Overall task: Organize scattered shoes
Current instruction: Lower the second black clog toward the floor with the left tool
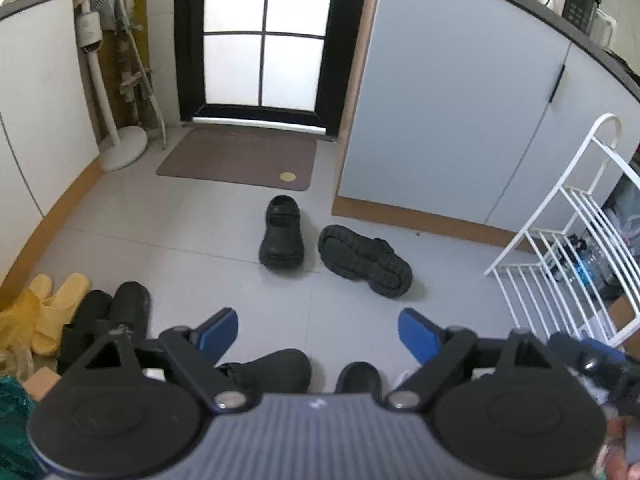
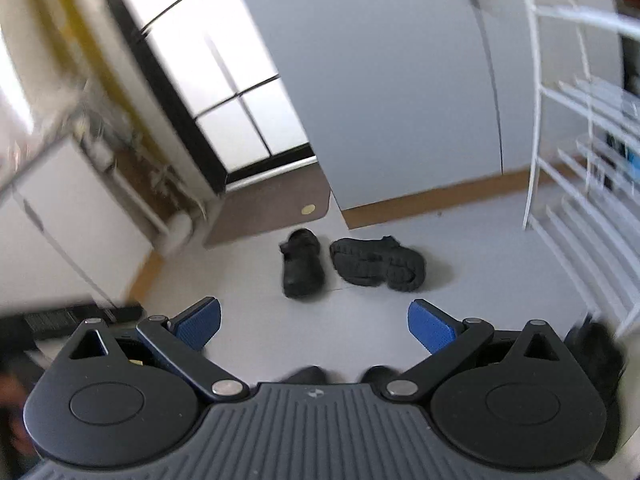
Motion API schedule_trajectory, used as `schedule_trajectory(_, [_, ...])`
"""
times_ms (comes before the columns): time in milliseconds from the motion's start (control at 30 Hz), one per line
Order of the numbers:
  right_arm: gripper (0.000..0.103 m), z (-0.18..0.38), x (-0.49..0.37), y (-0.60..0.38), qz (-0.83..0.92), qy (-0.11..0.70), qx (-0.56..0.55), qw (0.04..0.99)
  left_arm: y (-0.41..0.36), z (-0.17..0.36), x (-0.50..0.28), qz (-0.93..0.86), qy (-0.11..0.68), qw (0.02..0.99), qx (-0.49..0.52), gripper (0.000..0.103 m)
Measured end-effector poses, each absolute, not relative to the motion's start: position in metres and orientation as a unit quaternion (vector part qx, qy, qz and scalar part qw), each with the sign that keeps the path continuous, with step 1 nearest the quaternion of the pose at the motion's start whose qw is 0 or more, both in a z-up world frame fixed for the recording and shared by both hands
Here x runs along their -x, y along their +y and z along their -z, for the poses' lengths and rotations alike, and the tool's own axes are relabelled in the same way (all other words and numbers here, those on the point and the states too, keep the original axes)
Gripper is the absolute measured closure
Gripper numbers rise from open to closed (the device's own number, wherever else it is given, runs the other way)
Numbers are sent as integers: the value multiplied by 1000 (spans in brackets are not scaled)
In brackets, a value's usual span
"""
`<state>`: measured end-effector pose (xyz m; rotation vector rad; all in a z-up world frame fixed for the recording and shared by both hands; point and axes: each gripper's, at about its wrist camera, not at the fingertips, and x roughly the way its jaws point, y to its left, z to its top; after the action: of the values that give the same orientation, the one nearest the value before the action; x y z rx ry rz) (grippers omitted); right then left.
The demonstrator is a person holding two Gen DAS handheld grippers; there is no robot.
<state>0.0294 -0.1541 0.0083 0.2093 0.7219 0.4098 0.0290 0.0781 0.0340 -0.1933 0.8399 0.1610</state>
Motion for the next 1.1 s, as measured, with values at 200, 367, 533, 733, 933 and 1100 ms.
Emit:
schedule_trajectory(200, [1, 12, -47, -113, -261, 350, -51, 898, 101, 1, -33, -99, 404, 903, 103, 12])
schedule_trajectory(367, [1, 31, -64, -80, -285, 357, -29, 889, 128, 15, -42, -106, 415, 896, 119, 12])
schedule_trajectory(533, [1, 43, -71, -56, -315, 340, 11, 886, 154, 32, -45, -133, 422, 888, 128, 12])
schedule_trajectory(733, [1, 86, -94, -24, -329, 372, 18, 868, 166, 54, -54, -141, 449, 876, 105, 12])
schedule_trajectory(933, [1, 121, -106, -1, -372, 379, 65, 845, 168, 64, -56, -143, 467, 868, 92, 12])
schedule_trajectory(1100, [1, 152, -111, 14, -425, 381, 98, 816, 175, 80, -64, -122, 477, 864, 102, 11])
